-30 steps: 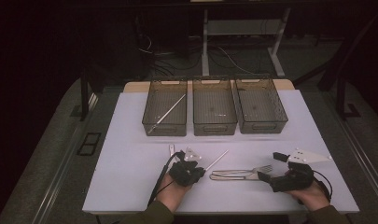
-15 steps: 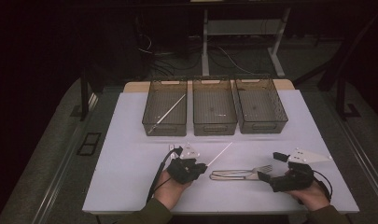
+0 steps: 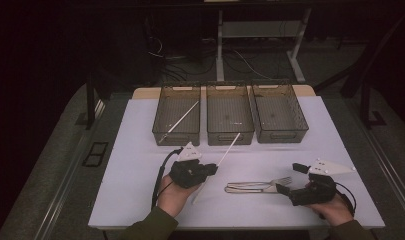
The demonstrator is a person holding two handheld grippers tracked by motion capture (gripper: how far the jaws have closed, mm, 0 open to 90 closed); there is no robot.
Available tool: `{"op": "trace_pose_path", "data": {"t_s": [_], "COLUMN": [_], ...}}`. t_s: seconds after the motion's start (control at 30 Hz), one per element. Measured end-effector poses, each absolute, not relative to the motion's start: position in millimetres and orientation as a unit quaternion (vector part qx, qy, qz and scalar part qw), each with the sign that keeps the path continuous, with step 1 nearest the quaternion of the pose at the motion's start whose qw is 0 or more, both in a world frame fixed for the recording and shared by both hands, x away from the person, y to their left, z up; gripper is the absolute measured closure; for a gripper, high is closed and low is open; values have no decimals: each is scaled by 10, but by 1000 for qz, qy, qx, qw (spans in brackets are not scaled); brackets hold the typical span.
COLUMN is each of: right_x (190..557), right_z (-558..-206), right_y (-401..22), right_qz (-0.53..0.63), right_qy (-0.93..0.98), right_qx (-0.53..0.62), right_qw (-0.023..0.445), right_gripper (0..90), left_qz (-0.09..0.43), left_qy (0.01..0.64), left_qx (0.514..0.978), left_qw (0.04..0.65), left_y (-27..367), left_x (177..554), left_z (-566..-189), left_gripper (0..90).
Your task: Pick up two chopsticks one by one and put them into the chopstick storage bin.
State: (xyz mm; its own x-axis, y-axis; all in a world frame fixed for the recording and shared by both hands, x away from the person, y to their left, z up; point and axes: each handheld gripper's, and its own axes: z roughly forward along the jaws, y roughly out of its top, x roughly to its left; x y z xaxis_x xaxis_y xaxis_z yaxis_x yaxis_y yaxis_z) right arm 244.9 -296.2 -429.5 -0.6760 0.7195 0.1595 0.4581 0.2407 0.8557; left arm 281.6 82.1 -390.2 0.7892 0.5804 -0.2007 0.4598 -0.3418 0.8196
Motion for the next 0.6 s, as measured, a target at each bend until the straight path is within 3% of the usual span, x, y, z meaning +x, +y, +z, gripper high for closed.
{"op": "trace_pose_path", "data": {"t_s": [0.6], "right_x": [2452], "right_z": [-4295], "right_y": [-2975], "right_qz": [487], "right_qy": [772], "right_qx": [385], "right_qw": [134], "right_gripper": [12], "left_qz": [79], "left_qy": [274], "left_qx": [809], "left_qw": [514], "left_y": [965], "left_x": [3035], "left_z": [-3462], "left_gripper": [847]}}
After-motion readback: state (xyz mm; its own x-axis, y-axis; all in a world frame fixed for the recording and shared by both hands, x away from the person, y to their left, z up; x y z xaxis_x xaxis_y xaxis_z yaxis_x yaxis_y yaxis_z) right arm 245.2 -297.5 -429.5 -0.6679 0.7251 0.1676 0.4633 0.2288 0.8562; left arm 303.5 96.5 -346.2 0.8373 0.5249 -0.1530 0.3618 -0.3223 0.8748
